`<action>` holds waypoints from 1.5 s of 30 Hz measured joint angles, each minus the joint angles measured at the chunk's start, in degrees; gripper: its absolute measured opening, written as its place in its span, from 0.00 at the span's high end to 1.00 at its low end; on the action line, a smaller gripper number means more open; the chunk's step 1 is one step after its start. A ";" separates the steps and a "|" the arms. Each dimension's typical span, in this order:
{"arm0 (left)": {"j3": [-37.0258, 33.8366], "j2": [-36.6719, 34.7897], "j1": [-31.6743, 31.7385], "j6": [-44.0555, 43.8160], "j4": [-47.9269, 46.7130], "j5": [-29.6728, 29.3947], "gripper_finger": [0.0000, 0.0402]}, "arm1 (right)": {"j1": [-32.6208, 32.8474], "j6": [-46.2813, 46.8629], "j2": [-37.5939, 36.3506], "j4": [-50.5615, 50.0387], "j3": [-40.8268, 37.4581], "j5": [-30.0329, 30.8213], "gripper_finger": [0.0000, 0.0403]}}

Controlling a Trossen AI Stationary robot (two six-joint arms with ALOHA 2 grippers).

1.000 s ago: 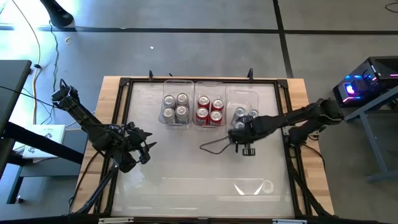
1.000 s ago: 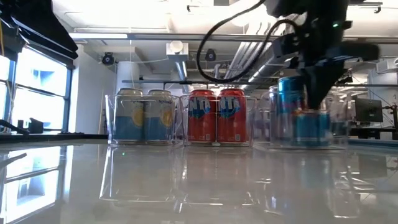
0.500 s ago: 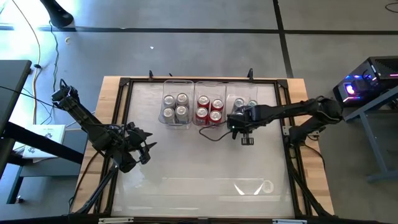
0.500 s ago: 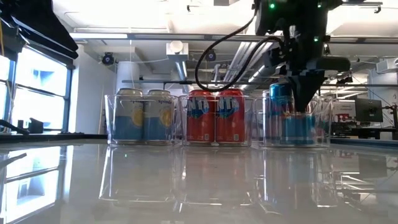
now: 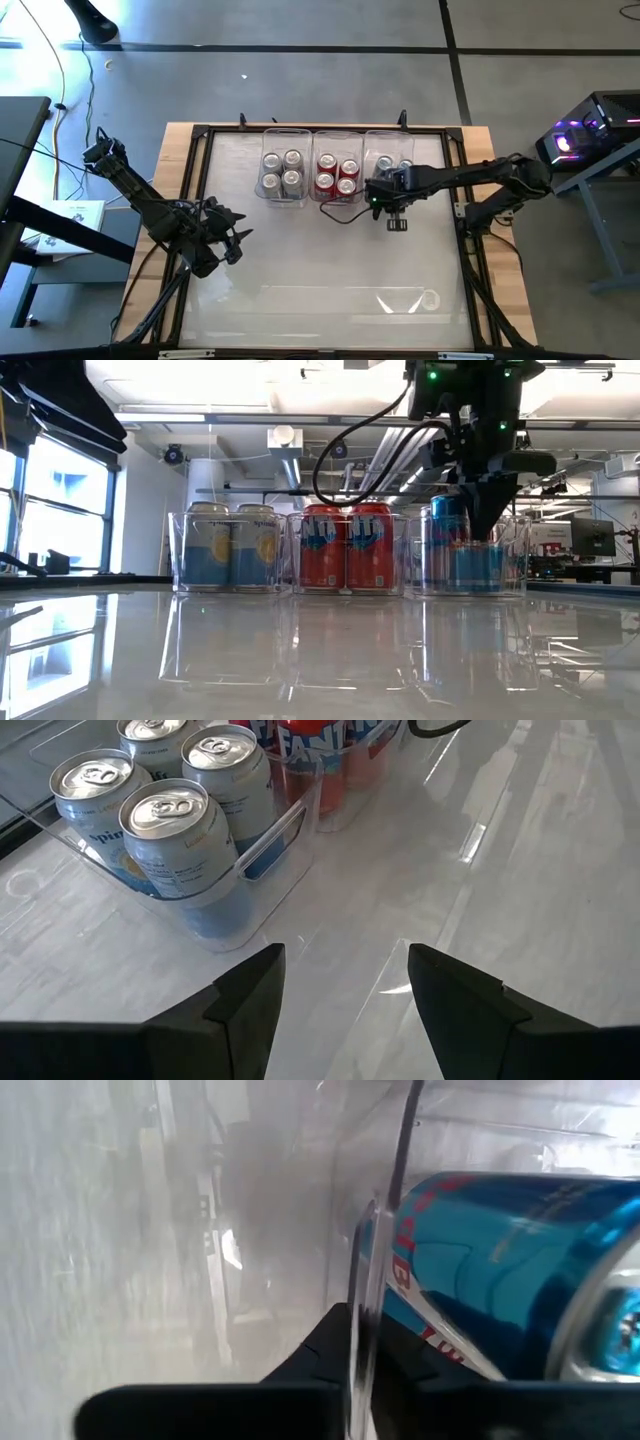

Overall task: Sort soda cans
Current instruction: Move the bottom right transparent bin to the top right of the table, then return to Home Position

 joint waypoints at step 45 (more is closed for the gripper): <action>0.00 -0.02 0.00 -0.39 0.98 -4.81 0.48 | 12.22 19.56 -57.75 50.66 -34.04 -10.38 0.59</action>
